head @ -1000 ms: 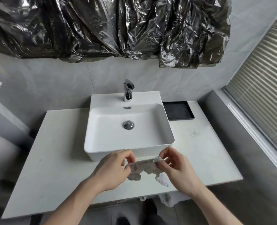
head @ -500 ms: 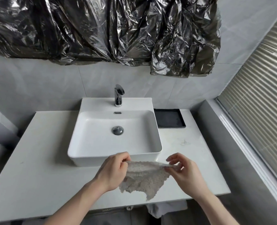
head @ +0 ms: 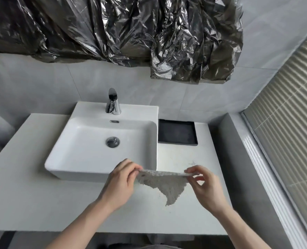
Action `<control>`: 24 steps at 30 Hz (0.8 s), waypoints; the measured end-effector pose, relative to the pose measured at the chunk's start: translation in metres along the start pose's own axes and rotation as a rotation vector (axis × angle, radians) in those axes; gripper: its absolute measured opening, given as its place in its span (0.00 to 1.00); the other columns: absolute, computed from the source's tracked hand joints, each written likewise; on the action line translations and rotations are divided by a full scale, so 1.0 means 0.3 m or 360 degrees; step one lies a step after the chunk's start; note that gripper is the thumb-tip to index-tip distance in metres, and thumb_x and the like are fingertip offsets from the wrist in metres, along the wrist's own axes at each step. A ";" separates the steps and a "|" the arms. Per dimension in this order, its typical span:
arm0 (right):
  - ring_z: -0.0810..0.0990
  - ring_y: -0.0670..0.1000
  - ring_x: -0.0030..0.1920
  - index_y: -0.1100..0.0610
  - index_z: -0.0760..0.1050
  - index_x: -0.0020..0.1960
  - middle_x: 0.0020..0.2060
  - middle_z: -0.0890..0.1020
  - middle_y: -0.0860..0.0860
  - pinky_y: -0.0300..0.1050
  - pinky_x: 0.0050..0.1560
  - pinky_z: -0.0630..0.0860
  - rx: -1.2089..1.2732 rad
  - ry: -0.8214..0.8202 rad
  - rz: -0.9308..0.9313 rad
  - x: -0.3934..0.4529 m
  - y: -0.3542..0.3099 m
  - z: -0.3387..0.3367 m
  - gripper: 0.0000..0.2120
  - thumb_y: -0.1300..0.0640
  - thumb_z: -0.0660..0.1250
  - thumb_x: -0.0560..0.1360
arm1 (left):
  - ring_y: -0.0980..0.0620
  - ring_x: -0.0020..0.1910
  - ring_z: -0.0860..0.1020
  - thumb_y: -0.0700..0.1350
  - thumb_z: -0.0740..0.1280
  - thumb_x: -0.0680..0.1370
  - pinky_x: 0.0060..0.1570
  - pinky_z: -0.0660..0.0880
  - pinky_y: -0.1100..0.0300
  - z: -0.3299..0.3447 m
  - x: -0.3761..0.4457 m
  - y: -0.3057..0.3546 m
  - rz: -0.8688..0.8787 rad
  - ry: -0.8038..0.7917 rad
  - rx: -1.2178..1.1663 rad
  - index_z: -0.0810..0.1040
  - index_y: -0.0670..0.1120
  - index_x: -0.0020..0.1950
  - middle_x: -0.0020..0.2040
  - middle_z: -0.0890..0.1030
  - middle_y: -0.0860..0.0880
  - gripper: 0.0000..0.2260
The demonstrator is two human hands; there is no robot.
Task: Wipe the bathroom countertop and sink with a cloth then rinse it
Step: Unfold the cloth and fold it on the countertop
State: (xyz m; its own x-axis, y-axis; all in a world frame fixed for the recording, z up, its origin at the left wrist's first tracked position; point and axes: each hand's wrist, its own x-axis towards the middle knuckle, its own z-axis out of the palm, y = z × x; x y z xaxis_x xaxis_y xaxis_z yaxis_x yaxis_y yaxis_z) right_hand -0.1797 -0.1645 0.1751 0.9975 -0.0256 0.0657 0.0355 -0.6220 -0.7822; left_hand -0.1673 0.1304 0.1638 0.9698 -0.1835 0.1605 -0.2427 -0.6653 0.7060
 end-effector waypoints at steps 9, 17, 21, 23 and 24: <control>0.85 0.41 0.46 0.47 0.83 0.42 0.42 0.86 0.36 0.36 0.46 0.80 -0.0084 -0.0344 0.0140 -0.028 0.244 -0.073 0.09 0.61 0.77 0.75 | 0.63 0.50 0.79 0.39 0.68 0.77 0.52 0.77 0.63 0.255 -0.126 -0.008 -0.0231 -0.0446 0.0051 0.78 0.58 0.49 0.49 0.77 0.62 0.12; 0.83 0.32 0.46 0.42 0.81 0.37 0.38 0.83 0.28 0.34 0.46 0.79 -0.0359 -0.0878 0.0543 -0.223 0.553 0.045 0.09 0.56 0.73 0.71 | 0.62 0.48 0.79 0.50 0.64 0.79 0.54 0.78 0.59 0.473 -0.245 -0.079 -0.0569 -0.0979 0.0148 0.75 0.63 0.45 0.50 0.82 0.61 0.07; 0.84 0.35 0.44 0.42 0.81 0.39 0.37 0.84 0.32 0.34 0.46 0.79 -0.0323 -0.0829 0.0616 -0.228 0.595 0.066 0.08 0.55 0.73 0.71 | 0.57 0.49 0.78 0.51 0.62 0.81 0.52 0.76 0.58 0.504 -0.234 -0.077 -0.0591 -0.0951 0.0213 0.74 0.62 0.47 0.50 0.80 0.60 0.06; 0.83 0.37 0.42 0.41 0.81 0.41 0.36 0.85 0.39 0.34 0.41 0.78 -0.0297 -0.0701 0.0648 -0.194 0.599 0.072 0.08 0.55 0.74 0.71 | 0.59 0.48 0.78 0.51 0.61 0.81 0.51 0.76 0.59 0.512 -0.206 -0.088 -0.0628 -0.0881 0.0235 0.74 0.63 0.45 0.49 0.79 0.63 0.08; 0.82 0.38 0.40 0.42 0.81 0.42 0.35 0.85 0.42 0.35 0.39 0.77 -0.0274 -0.0635 0.0665 -0.169 0.595 0.075 0.08 0.55 0.75 0.71 | 0.61 0.47 0.78 0.51 0.61 0.81 0.50 0.76 0.60 0.515 -0.187 -0.094 -0.0653 -0.0839 0.0242 0.73 0.65 0.44 0.48 0.79 0.64 0.09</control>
State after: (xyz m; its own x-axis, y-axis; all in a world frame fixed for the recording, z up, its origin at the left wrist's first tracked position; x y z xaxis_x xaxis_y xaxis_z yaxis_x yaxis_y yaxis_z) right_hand -0.2225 -0.2568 0.0183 0.8720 -0.0201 -0.4892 -0.3414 -0.7411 -0.5781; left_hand -0.2184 0.0477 0.0283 0.8529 -0.1970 -0.4836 0.1042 -0.8433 0.5272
